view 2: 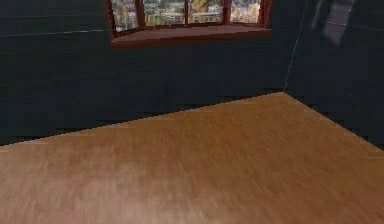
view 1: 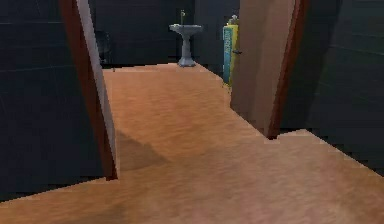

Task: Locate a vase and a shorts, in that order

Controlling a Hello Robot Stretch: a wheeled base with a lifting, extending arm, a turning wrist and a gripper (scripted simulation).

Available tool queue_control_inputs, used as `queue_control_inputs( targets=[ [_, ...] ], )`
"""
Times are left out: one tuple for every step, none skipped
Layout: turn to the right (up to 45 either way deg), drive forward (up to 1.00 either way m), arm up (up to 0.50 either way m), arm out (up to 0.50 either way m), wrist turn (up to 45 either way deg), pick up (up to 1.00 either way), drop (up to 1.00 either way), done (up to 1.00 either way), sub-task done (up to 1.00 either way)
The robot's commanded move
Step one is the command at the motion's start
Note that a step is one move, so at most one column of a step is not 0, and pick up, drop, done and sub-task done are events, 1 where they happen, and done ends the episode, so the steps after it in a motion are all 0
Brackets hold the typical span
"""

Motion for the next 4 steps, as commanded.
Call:
queue_control_inputs(
  targets=[
    [0.0,1.00,0.00,0.00,0.0,0.00,0.00,0.00,0.00],
    [0.0,0.40,0.00,0.00,0.0,0.00,0.00,0.00,0.00],
    [-18.0,0.00,0.00,0.00,0.0,0.00,0.00,0.00,0.00],
    [0.0,1.00,0.00,0.00,0.0,0.00,0.00,0.00,0.00]
  ],
)
